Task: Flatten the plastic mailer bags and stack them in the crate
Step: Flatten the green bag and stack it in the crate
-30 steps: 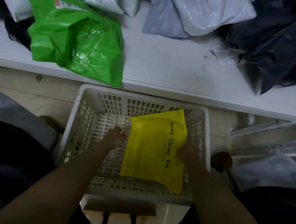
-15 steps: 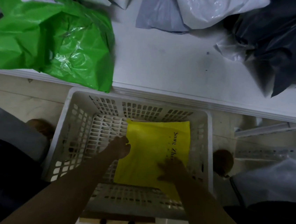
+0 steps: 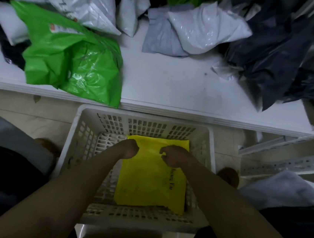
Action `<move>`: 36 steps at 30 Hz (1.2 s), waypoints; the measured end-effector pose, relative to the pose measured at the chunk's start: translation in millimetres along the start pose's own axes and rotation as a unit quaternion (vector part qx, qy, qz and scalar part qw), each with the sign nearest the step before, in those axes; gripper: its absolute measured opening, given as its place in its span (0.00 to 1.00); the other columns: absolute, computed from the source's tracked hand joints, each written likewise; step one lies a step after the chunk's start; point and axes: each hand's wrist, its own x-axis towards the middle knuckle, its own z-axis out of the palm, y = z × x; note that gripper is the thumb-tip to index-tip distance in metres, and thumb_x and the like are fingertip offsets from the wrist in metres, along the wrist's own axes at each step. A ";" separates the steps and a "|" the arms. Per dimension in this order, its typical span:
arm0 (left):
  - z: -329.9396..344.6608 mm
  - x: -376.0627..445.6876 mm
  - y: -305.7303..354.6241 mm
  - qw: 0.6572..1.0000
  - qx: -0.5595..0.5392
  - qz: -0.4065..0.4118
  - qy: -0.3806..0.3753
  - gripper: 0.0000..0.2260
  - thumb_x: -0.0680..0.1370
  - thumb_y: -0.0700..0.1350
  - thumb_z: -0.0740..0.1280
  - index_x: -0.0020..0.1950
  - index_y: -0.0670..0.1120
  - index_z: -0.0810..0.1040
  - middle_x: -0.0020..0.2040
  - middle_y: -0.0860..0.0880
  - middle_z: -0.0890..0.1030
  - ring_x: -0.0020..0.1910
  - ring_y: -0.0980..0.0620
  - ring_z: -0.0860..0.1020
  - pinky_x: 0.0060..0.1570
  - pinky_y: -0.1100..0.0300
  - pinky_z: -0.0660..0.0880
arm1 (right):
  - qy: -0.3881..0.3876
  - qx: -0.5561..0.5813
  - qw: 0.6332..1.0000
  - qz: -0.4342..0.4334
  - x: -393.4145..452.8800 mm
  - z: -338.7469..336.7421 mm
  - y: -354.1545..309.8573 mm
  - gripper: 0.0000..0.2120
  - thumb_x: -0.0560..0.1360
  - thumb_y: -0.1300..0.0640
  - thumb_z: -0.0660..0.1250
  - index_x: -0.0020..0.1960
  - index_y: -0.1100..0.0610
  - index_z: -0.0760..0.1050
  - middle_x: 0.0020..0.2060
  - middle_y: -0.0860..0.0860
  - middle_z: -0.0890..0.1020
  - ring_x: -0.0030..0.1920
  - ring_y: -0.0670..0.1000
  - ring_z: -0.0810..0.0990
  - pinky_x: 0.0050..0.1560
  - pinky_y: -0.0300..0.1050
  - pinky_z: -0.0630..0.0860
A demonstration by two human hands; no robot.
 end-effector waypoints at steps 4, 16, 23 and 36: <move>-33.1 -34.9 9.4 0.998 0.013 0.051 0.033 0.14 0.84 0.42 0.53 0.56 0.37 0.76 0.56 0.37 0.73 0.45 0.52 0.71 0.45 0.60 0.64 | 0.030 -0.020 0.999 -0.004 -11.4 -48.3 -32.0 0.17 0.82 0.55 0.56 0.68 0.59 0.71 0.68 0.60 0.71 0.63 0.61 0.73 0.59 0.53 0.72; -139.5 -144.7 -5.5 0.898 0.070 0.144 0.411 0.11 0.81 0.47 0.56 0.49 0.42 0.75 0.47 0.38 0.81 0.46 0.39 0.80 0.41 0.53 0.73 | 0.320 -0.008 0.946 -0.057 -52.4 -170.3 -172.5 0.19 0.74 0.46 0.64 0.59 0.56 0.72 0.57 0.59 0.76 0.56 0.61 0.76 0.50 0.49 0.71; -182.5 -154.8 -64.4 0.814 0.077 0.086 0.569 0.22 0.74 0.47 0.64 0.67 0.43 0.71 0.64 0.38 0.69 0.62 0.37 0.68 0.55 0.45 0.69 | 0.403 -0.067 0.909 -0.083 -6.4 -143.4 -206.2 0.49 0.67 0.33 0.69 0.77 0.52 0.51 0.74 0.59 0.54 0.70 0.60 0.57 0.62 0.55 0.69; -161.9 -147.9 -35.4 0.823 -0.030 0.239 0.515 0.24 0.76 0.55 0.67 0.67 0.44 0.70 0.63 0.43 0.67 0.64 0.44 0.65 0.63 0.52 0.63 | 0.537 0.028 0.831 -0.142 -36.3 -174.3 -133.4 0.15 0.64 0.64 0.69 0.51 0.63 0.74 0.48 0.59 0.76 0.50 0.59 0.72 0.43 0.49 0.69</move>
